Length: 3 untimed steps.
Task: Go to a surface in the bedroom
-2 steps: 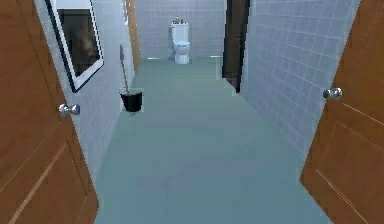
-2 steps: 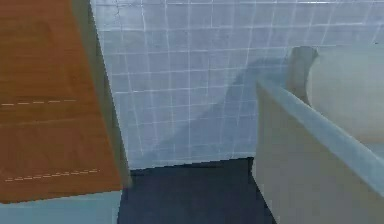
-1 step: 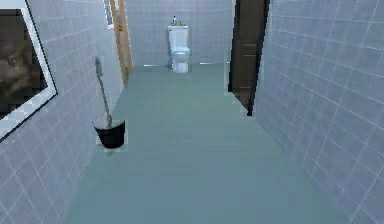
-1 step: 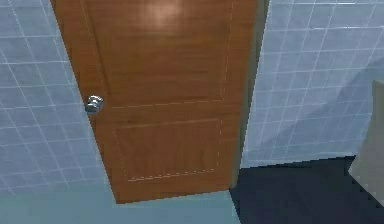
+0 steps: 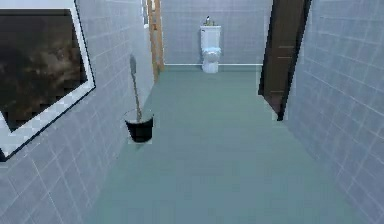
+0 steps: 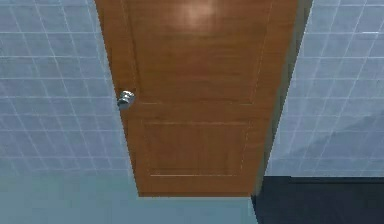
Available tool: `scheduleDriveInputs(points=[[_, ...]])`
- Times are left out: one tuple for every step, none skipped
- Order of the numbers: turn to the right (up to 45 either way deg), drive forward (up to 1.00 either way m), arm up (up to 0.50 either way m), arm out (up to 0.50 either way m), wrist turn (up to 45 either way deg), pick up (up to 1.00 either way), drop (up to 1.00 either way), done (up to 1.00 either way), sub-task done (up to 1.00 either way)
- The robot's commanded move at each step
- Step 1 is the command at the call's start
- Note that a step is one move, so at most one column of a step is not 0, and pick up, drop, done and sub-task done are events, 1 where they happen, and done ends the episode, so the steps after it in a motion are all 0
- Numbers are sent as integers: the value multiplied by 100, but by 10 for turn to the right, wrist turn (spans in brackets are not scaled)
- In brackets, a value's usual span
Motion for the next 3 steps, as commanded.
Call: scheduleDriveInputs(points=[[0, 100, 0, 0, 0, 0, 0, 0, 0], [0, 100, 0, 0, 0, 0, 0, 0, 0], [-30, 0, 0, 0, 0, 0, 0, 0, 0]])
